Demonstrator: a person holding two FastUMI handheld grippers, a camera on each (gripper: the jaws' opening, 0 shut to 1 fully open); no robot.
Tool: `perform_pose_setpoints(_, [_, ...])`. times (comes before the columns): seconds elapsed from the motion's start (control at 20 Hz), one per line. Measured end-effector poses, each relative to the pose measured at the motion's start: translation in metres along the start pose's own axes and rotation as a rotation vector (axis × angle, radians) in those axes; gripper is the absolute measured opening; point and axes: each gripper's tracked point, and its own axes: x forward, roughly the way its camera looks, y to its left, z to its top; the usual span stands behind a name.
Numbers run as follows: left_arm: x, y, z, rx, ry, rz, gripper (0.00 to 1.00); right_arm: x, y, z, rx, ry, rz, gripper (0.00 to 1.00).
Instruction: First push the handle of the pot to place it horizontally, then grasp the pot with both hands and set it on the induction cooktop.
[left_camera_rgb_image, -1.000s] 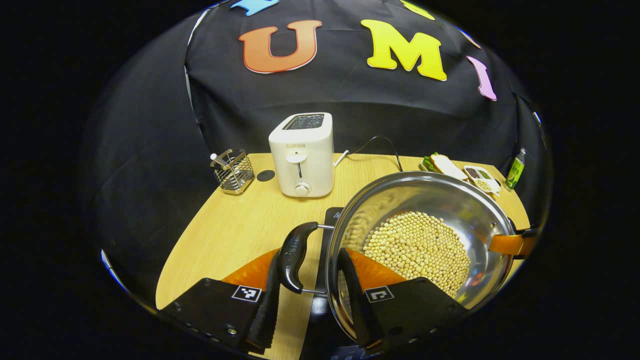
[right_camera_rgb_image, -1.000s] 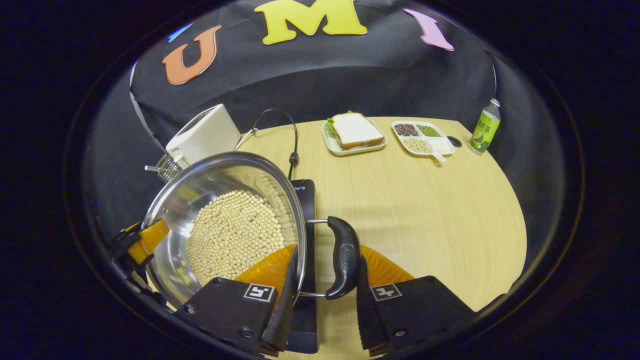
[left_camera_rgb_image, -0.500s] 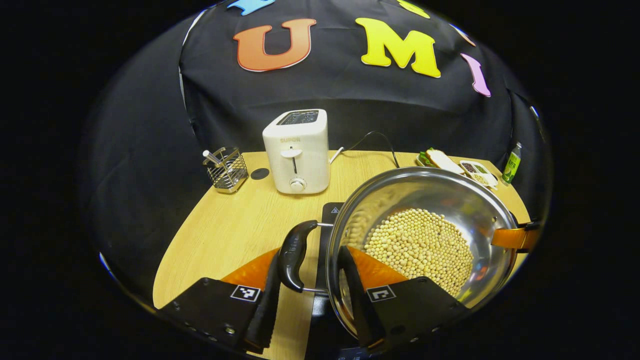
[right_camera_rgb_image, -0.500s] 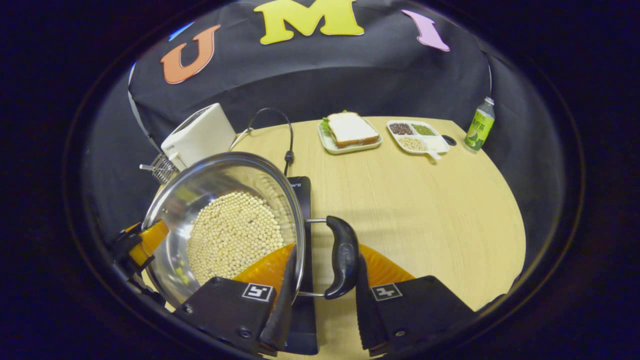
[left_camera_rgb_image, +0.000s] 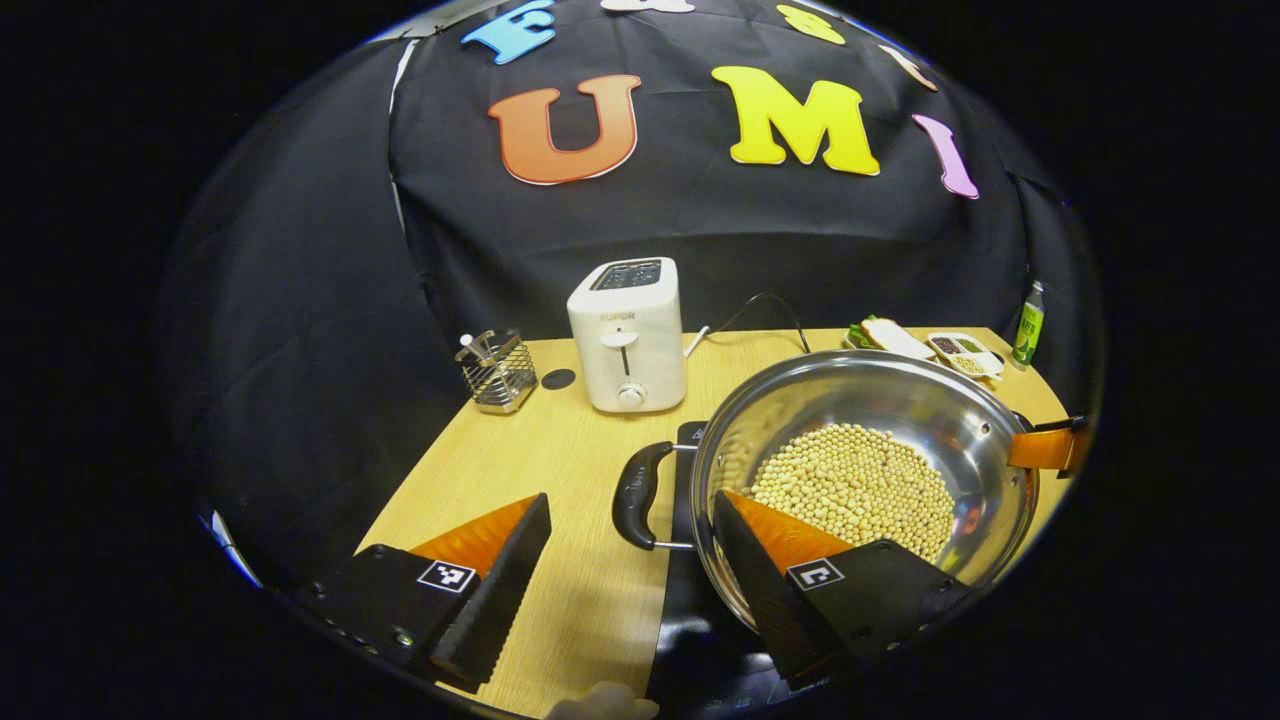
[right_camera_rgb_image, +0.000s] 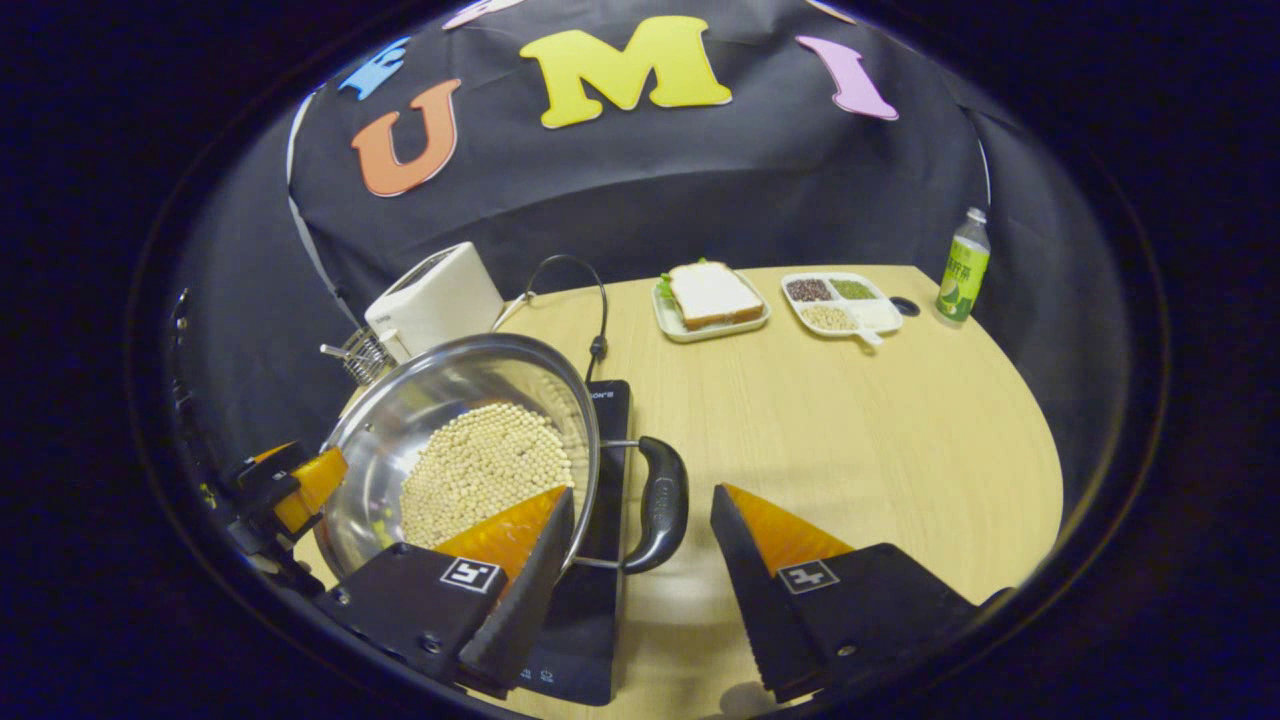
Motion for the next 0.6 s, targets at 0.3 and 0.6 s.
perform_pose_setpoints(0.3, [-0.035,0.007,0.009,-0.008,-0.035,0.055,0.97,-0.037,0.005,0.018,-0.095,-0.075,0.020,0.89])
perform_pose_setpoints(0.6, [-0.097,-0.008,0.035,-0.014,-0.086,0.071,0.97,-0.093,-0.010,0.032,-0.131,-0.131,0.043,0.89])
